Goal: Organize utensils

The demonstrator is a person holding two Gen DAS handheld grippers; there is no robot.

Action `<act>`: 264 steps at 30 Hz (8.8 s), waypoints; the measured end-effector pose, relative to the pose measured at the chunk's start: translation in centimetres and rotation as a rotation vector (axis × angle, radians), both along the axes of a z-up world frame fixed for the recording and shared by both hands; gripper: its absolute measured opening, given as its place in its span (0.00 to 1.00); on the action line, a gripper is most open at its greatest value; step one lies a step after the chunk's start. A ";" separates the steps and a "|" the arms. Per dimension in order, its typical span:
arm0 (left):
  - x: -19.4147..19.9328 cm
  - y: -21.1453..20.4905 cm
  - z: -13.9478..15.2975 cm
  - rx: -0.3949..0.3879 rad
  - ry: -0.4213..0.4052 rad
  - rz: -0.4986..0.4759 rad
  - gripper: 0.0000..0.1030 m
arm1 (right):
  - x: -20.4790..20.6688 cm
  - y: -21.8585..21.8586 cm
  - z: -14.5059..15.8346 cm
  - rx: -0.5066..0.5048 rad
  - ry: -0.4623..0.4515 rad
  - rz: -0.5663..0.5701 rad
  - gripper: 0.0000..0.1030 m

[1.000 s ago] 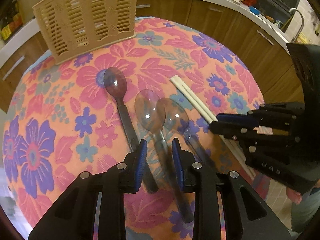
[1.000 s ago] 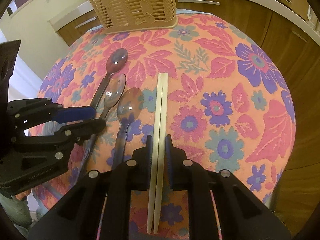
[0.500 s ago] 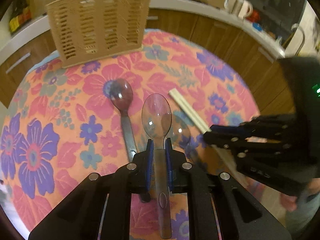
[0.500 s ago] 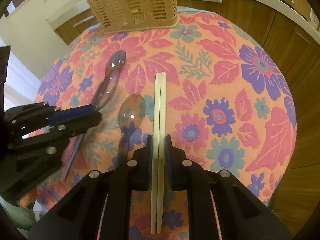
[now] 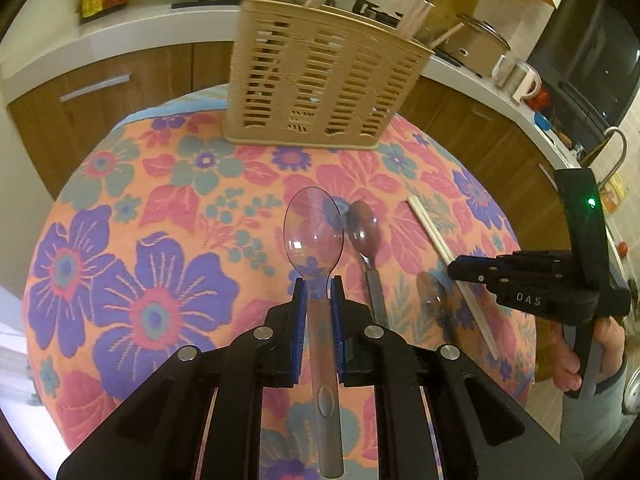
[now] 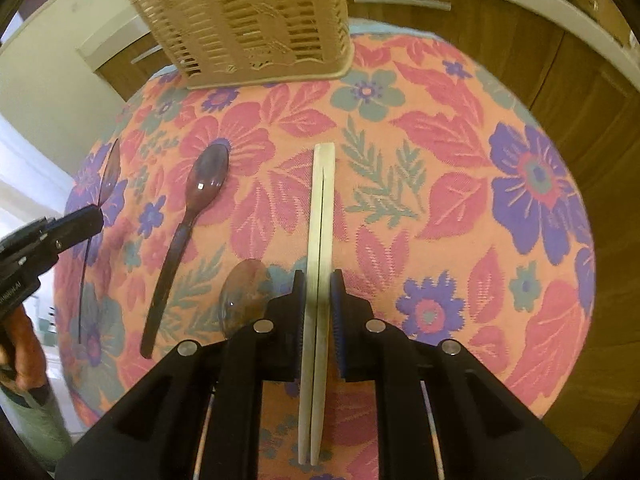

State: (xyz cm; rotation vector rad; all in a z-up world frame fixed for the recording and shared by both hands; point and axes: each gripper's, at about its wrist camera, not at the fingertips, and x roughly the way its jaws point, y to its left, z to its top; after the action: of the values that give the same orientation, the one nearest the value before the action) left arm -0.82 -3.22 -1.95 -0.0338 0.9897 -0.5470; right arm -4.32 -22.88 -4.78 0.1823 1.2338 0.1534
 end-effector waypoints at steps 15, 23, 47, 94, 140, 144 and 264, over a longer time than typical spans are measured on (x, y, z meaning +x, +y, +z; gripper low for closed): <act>1.2 1.0 1.6 -0.051 -0.069 0.020 0.10 | 4.8 3.3 0.7 -0.175 -0.004 0.068 0.10; 2.4 2.1 9.3 -0.159 -0.279 0.063 0.10 | 4.0 3.1 8.9 -0.031 -0.262 0.087 0.10; 13.1 -1.7 17.4 -0.254 -0.741 0.153 0.10 | 13.5 3.9 22.4 0.032 -1.098 -0.303 0.10; 2.4 2.6 9.1 -0.242 -0.375 0.051 0.58 | 0.4 1.1 12.2 0.001 -0.509 -0.197 0.49; 2.9 -8.7 -3.3 0.232 0.024 -0.139 0.09 | -4.3 1.3 1.6 -0.165 -0.099 0.016 0.09; 2.4 -7.6 -3.2 0.227 0.027 -0.120 0.09 | -3.0 0.0 1.3 -0.150 -0.078 0.005 0.09; -6.6 2.0 3.0 0.049 -0.769 0.457 0.89 | -4.4 4.4 4.6 -0.148 -0.770 -0.144 0.84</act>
State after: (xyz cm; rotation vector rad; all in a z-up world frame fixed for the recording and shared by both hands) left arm -7.38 -1.20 1.07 -0.0030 0.2233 -0.0839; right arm -8.71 -18.46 -0.17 0.0680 0.4597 -0.0004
